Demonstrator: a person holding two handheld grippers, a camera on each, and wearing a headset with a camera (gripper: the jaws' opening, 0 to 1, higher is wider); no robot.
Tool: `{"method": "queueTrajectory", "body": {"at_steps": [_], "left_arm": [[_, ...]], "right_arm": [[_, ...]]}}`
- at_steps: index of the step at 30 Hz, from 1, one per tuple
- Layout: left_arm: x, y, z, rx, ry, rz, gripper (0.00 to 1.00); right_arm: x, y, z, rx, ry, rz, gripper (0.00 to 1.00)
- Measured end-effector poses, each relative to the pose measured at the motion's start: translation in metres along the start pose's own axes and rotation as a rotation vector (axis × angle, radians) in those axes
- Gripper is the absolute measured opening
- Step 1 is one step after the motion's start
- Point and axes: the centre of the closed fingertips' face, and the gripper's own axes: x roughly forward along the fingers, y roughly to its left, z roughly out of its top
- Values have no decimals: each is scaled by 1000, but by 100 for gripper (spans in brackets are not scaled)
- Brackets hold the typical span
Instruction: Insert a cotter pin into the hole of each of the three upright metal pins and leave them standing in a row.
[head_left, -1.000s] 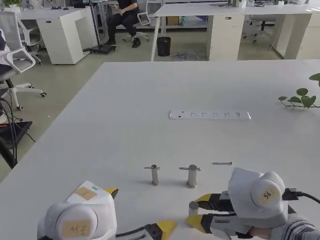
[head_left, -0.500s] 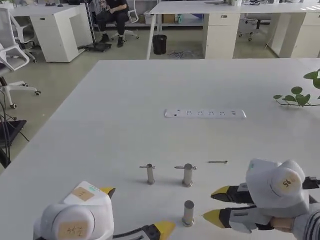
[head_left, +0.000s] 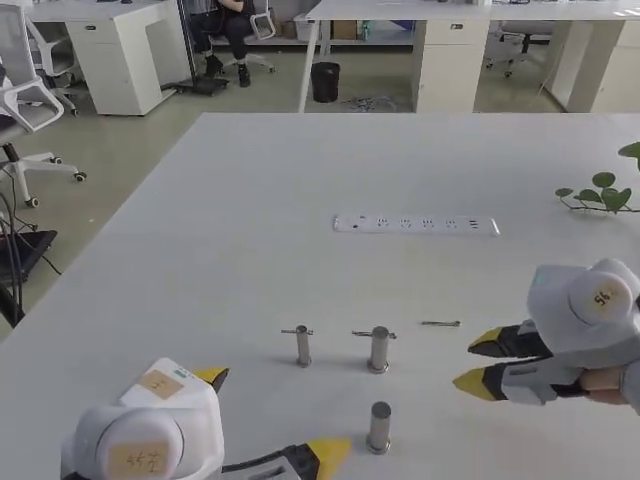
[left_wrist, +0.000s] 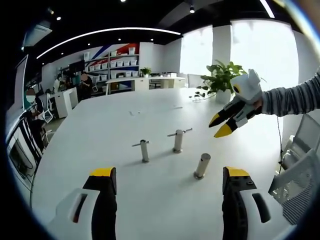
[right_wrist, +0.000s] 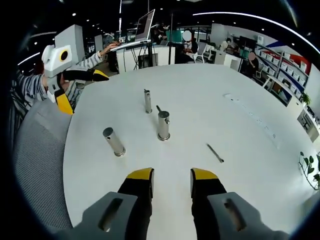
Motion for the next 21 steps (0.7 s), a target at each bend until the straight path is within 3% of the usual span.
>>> {"method": "queueTrajectory", "body": {"at_steps": [8,12,21], "left_arm": [[-1,8,-1,-8,0,20,86],[-1,10,-2,-20,-1,25,85],[3,13,-9,-35,14,27,85]], "right_arm": [[6,-31,6,-96,89,-13,24],[16,-42,7,-108,125,-6,22],[40,-54,-1,-155,205,21,18]]}}
